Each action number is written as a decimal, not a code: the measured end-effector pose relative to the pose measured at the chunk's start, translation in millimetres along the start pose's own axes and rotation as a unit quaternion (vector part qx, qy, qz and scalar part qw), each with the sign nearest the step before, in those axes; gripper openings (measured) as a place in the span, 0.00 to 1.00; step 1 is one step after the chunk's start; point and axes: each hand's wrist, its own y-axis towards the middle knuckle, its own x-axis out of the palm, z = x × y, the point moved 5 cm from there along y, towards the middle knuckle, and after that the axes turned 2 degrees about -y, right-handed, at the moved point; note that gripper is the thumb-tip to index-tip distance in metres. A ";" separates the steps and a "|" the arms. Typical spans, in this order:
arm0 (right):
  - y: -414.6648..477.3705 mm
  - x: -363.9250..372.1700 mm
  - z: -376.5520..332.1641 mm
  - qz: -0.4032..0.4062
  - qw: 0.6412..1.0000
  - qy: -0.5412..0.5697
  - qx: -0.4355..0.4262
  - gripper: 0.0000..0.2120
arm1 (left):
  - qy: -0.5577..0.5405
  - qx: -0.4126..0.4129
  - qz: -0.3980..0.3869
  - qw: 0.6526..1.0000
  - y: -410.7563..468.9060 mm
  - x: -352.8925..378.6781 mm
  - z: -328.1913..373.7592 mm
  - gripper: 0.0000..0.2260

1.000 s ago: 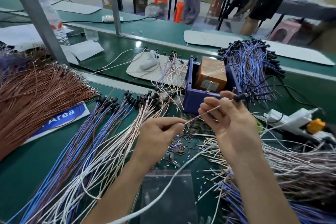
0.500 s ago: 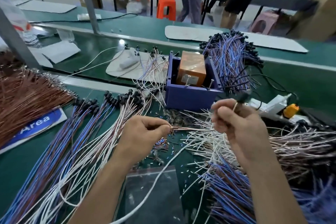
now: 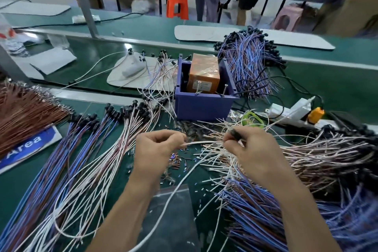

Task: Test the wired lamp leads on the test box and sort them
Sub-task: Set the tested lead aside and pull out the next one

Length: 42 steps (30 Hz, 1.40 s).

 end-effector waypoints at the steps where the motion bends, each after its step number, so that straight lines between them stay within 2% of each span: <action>1: -1.3 -6.2 6.7 0.013 1.000 0.007 0.009 0.09 | -0.002 -0.015 0.012 1.000 3.0 -5.7 -2.3 0.06; 3: -3.8 -18.5 19.5 0.035 0.999 0.020 0.032 0.09 | 0.033 -0.053 -0.014 0.998 9.2 -14.4 -7.8 0.07; 6: -6.1 -29.6 31.5 0.059 0.997 0.014 0.044 0.10 | 0.060 -0.095 -0.100 0.989 8.8 -16.4 -13.9 0.07; 9: -7.7 -33.4 34.8 0.078 0.995 0.032 0.048 0.10 | 0.047 -0.101 -0.160 0.981 2.3 -15.3 -13.2 0.05; 11: -9.4 -32.9 37.3 0.084 0.993 0.056 0.055 0.10 | 0.055 -0.099 -0.179 0.977 0.4 -12.7 -15.5 0.08; 15: -14.2 -33.2 51.3 0.106 0.986 0.091 0.091 0.09 | 0.056 -0.113 -0.138 0.982 2.3 -13.4 -25.4 0.11; 19: -20.5 -30.4 64.6 0.127 0.978 0.109 0.125 0.11 | 0.025 -0.129 -0.100 0.986 6.4 -26.5 -35.8 0.05; 24: -25.6 -23.7 77.5 0.182 0.957 0.144 0.175 0.12 | -0.141 -0.139 -0.067 0.978 9.7 -30.0 -44.8 0.07; 27: -25.2 -17.8 79.9 0.184 0.950 0.173 0.185 0.13 | -0.181 -0.144 -0.017 0.973 12.8 -34.1 -47.7 0.07; 31: -25.2 -12.2 79.5 0.205 0.935 0.212 0.195 0.14 | -0.152 -0.099 0.041 0.983 16.7 -38.9 -40.3 0.09; 35: -23.2 -7.9 77.6 0.224 0.920 0.246 0.207 0.17 | -0.151 -0.061 0.065 0.984 18.5 -41.3 -30.4 0.09; 39: -20.5 -2.1 73.7 0.232 0.907 0.277 0.214 0.16 | -0.177 -0.057 0.102 0.977 17.4 -41.7 -34.6 0.04; 42: -19.7 0.1 74.3 0.242 0.899 0.288 0.223 0.13 | -0.142 -0.039 0.107 0.983 15.6 -41.1 -36.1 0.02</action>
